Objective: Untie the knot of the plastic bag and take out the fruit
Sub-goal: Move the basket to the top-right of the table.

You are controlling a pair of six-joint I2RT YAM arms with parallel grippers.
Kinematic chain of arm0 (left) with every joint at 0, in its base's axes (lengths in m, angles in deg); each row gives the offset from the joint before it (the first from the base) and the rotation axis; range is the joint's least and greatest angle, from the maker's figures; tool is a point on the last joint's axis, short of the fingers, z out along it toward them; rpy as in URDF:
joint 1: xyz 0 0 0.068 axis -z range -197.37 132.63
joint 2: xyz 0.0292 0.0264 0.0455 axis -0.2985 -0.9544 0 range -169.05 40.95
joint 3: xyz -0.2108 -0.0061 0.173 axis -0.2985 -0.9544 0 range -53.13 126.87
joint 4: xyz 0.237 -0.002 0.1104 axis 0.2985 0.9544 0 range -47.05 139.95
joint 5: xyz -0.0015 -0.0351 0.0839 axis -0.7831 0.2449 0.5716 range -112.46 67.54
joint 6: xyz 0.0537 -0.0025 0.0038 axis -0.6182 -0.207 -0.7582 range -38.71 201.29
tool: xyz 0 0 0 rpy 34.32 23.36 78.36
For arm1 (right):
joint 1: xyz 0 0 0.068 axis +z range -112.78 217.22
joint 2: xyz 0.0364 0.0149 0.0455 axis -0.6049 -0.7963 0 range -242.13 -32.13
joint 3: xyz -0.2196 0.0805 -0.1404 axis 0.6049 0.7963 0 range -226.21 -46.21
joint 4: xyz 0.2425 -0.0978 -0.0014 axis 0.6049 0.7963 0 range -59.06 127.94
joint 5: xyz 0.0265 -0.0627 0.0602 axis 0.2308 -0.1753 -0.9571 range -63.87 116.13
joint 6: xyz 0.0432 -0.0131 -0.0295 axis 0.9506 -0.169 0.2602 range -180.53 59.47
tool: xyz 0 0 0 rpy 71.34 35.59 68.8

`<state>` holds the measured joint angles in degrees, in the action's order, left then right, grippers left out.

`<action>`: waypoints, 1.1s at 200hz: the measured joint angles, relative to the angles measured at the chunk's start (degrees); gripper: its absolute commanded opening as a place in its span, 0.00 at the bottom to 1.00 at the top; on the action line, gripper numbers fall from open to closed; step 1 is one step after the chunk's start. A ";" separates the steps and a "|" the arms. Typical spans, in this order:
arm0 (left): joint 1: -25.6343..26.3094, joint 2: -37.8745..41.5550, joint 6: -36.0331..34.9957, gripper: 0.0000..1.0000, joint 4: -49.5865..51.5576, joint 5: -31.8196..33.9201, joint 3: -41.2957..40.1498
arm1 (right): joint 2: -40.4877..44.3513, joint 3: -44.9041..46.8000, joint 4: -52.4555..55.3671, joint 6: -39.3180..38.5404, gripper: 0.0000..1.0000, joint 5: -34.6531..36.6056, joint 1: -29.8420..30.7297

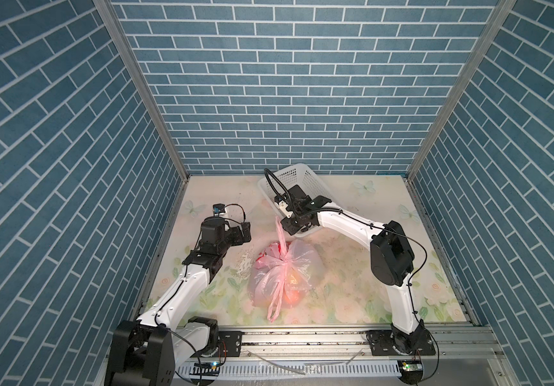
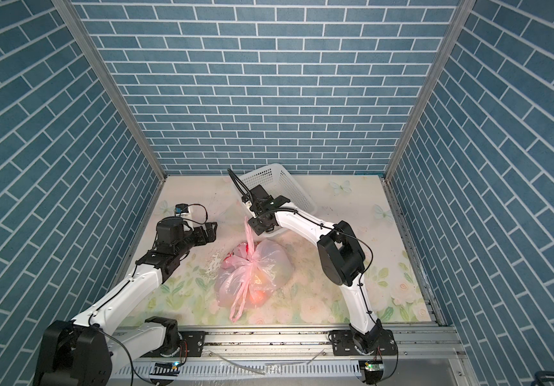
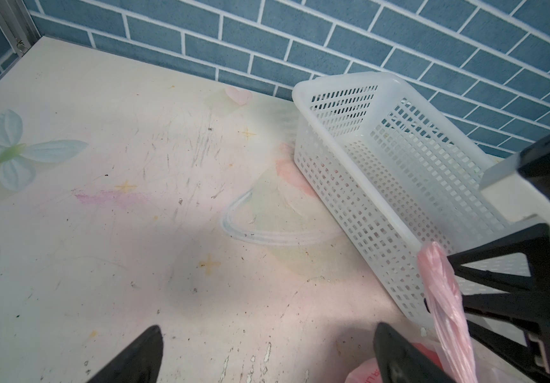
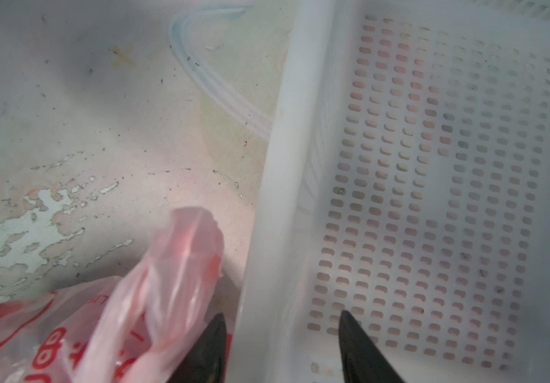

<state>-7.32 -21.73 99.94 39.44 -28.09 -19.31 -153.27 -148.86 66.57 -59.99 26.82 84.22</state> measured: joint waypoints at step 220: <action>0.00 -0.61 0.00 1.00 0.00 -0.90 0.00 | 5.55 9.11 1.27 8.79 0.00 18.29 -17.42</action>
<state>-7.32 -22.34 99.94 39.44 -28.99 -19.31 -147.72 -139.75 67.84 -51.21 45.11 66.80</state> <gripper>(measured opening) 0.995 0.157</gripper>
